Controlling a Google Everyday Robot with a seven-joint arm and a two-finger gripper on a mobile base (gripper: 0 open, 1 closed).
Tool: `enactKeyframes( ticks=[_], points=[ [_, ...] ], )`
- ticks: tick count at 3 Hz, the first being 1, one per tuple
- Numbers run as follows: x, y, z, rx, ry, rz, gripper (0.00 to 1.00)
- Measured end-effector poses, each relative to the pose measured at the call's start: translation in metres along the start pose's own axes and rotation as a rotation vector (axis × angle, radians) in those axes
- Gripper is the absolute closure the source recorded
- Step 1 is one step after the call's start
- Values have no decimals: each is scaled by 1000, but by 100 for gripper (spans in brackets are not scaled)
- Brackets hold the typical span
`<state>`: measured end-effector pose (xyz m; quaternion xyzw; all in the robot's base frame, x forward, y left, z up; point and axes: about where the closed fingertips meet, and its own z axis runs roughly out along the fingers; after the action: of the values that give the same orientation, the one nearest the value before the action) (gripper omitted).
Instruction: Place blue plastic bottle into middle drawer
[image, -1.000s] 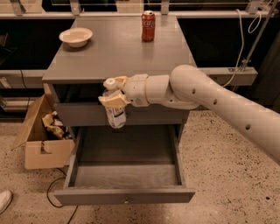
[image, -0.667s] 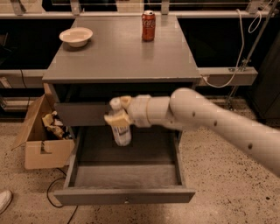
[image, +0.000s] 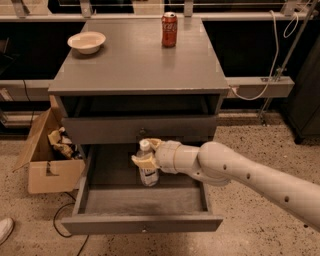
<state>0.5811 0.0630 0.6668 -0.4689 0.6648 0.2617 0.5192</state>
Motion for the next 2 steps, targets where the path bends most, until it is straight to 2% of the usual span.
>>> enactKeyframes(
  ticks=[1,2],
  points=[
    [52,0,18,54,4,11,100],
    [80,0,32,73,1,19,100]
  ],
)
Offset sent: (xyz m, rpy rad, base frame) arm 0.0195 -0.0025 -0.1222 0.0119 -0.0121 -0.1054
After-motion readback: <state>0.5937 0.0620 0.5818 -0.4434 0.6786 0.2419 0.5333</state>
